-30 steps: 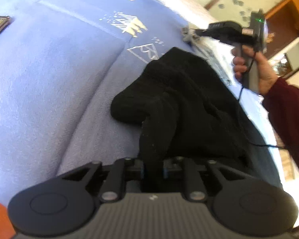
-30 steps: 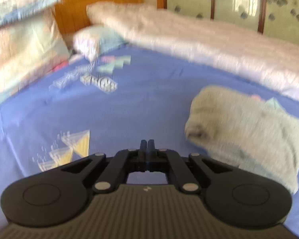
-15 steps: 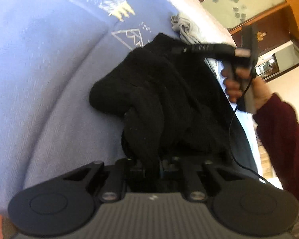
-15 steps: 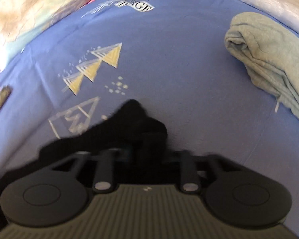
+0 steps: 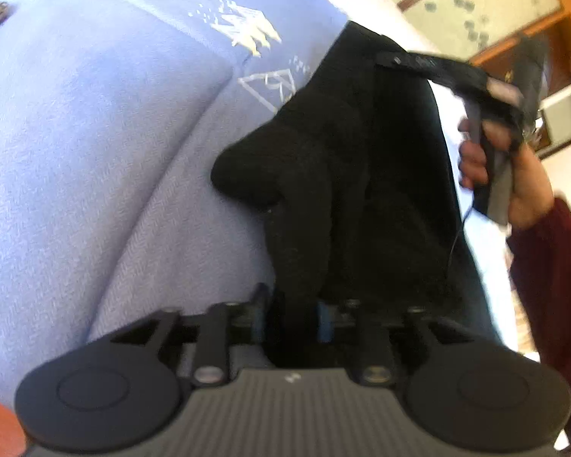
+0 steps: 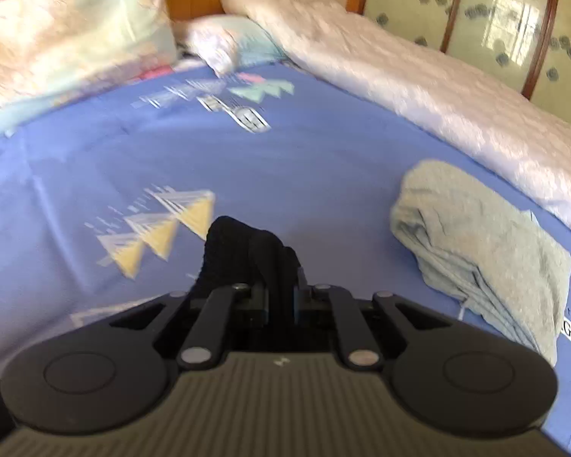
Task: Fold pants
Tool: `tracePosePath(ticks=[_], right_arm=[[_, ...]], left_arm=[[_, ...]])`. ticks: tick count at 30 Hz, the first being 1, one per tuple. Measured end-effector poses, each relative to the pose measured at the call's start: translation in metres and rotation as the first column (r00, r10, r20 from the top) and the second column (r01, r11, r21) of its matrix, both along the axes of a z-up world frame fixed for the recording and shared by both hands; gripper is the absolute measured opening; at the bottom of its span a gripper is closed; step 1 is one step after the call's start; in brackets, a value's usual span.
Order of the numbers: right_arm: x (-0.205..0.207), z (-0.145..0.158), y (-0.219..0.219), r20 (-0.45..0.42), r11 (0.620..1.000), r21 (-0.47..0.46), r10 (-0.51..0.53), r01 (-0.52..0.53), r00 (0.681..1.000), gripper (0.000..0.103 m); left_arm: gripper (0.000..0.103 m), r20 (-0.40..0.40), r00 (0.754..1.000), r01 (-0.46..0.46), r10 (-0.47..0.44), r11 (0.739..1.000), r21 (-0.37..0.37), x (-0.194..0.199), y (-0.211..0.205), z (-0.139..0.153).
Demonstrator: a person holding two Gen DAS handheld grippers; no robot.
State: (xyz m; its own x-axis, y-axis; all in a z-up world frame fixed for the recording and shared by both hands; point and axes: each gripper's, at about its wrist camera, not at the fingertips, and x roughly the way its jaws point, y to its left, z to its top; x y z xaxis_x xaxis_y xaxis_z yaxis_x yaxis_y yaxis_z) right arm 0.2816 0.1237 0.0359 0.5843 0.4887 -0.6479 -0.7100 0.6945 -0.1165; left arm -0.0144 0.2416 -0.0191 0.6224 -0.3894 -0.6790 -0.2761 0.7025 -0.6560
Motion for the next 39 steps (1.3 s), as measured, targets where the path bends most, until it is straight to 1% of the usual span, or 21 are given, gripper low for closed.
tracePosePath(ticks=[2, 4, 6, 8, 11, 13, 14, 16, 18, 20, 21, 22, 23, 25, 26, 28, 31, 34, 36, 38, 39], right_arm=[[-0.027, 0.012, 0.002, 0.028, 0.999, 0.024, 0.041, -0.042, 0.999, 0.013], [-0.062, 0.02, -0.003, 0.032, 0.993, 0.056, 0.102, -0.103, 0.994, 0.013], [-0.108, 0.019, -0.012, 0.045, 0.985, 0.058, 0.161, -0.163, 0.986, 0.014], [-0.153, 0.003, -0.02, 0.007, 0.977, 0.052, 0.208, -0.208, 0.978, 0.014], [-0.21, -0.042, -0.012, 0.004, 0.964, -0.064, 0.257, -0.256, 0.966, 0.015], [-0.232, -0.066, -0.007, -0.01, 0.962, -0.09, 0.258, -0.258, 0.966, 0.021], [-0.238, -0.074, -0.006, -0.002, 0.965, -0.087, 0.247, -0.247, 0.969, 0.022], [-0.241, -0.076, -0.005, 0.026, 0.971, -0.069, 0.231, -0.229, 0.973, 0.025], [-0.234, -0.069, -0.008, -0.01, 0.971, -0.032, 0.238, -0.238, 0.971, 0.034], [-0.224, -0.059, -0.018, -0.056, 0.97, 0.007, 0.242, -0.242, 0.969, 0.048], [-0.221, -0.054, -0.024, -0.071, 0.972, 0.021, 0.234, -0.233, 0.97, 0.049], [-0.217, -0.049, -0.034, -0.092, 0.973, 0.036, 0.229, -0.226, 0.969, 0.05], [-0.215, -0.043, -0.048, -0.095, 0.974, 0.056, 0.224, -0.219, 0.97, 0.05], [-0.221, -0.035, -0.081, -0.072, 0.982, 0.063, 0.18, -0.176, 0.981, 0.05], [-0.222, -0.031, -0.101, -0.048, 0.989, 0.054, 0.141, -0.139, 0.989, 0.05], [-0.22, -0.028, -0.143, 0.005, 0.999, 0.027, 0.044, -0.044, 0.999, 0.05], [-0.214, -0.029, -0.207, 0.089, 0.989, -0.051, -0.137, 0.142, 0.987, 0.05], [-0.189, -0.025, -0.266, 0.141, 0.949, -0.091, -0.288, 0.302, 0.947, 0.05], [-0.168, -0.023, -0.297, 0.138, 0.93, -0.109, -0.335, 0.35, 0.932, 0.05], [-0.149, -0.03, -0.317, 0.141, 0.915, -0.168, -0.347, 0.368, 0.927, 0.05], [-0.139, -0.036, -0.322, 0.119, 0.909, -0.206, -0.344, 0.362, 0.931, 0.049]], left_arm=[[0.05, 0.038, 0.999, -0.034, 0.036, 0.998, -0.051, -0.002, 0.011, 0.002], [0.052, 0.053, 0.996, -0.07, 0.076, 0.992, -0.106, -0.001, 0.023, -0.001], [0.053, 0.061, 0.992, -0.095, 0.106, 0.981, -0.167, 0.0, 0.034, -0.005], [0.064, 0.086, 0.987, -0.111, 0.134, 0.968, -0.227, -0.002, 0.044, -0.009], [0.081, 0.101, 0.977, -0.148, 0.186, 0.942, -0.3, -0.007, 0.058, -0.015], [0.086, 0.113, 0.974, -0.154, 0.195, 0.942, -0.299, -0.006, 0.062, -0.016], [0.089, 0.104, 0.976, -0.155, 0.191, 0.947, -0.282, -0.003, 0.062, -0.016], [0.092, 0.084, 0.985, -0.129, 0.15, 0.967, -0.22, 0.008, 0.053, -0.014], [0.088, 0.064, 0.993, -0.087, 0.098, 0.986, -0.145, 0.022, 0.037, -0.013], [0.042, 0.06, 0.998, -0.015, 0.017, 0.999, -0.031, 0.031, 0.016, -0.006], [0.037, 0.041, 0.999, 0.0, -0.002, 0.999, 0.044, 0.031, 0.006, -0.001], [0.033, 0.027, 1.0, 0.008, -0.011, 0.996, 0.086, 0.036, -0.001, -0.001], [0.031, 0.028, 1.0, 0.003, -0.006, 0.996, 0.084, 0.038, -0.001, -0.001], [0.028, 0.015, 1.0, -0.017, 0.017, 1.0, 0.018, 0.037, 0.009, -0.001], [0.027, 0.014, 0.999, -0.03, 0.03, 0.999, -0.026, 0.033, 0.017, 0.0], [0.027, 0.006, 0.999, -0.049, 0.05, 0.996, -0.079, 0.028, 0.029, -0.002], [0.026, -0.008, 0.999, -0.053, 0.053, 0.996, -0.074, 0.028, 0.033, 0.001], [0.025, -0.013, 0.998, -0.06, 0.06, 0.996, -0.059, 0.034, 0.032, 0.01], [0.024, -0.016, 0.997, -0.079, 0.078, 0.995, -0.066, 0.037, 0.036, 0.016], [0.023, -0.023, 0.995, -0.101, 0.1, 0.993, -0.069, 0.038, 0.04, 0.023], [0.023, -0.025, 0.994, -0.107, 0.106, 0.992, -0.065, 0.039, 0.042, 0.026]])
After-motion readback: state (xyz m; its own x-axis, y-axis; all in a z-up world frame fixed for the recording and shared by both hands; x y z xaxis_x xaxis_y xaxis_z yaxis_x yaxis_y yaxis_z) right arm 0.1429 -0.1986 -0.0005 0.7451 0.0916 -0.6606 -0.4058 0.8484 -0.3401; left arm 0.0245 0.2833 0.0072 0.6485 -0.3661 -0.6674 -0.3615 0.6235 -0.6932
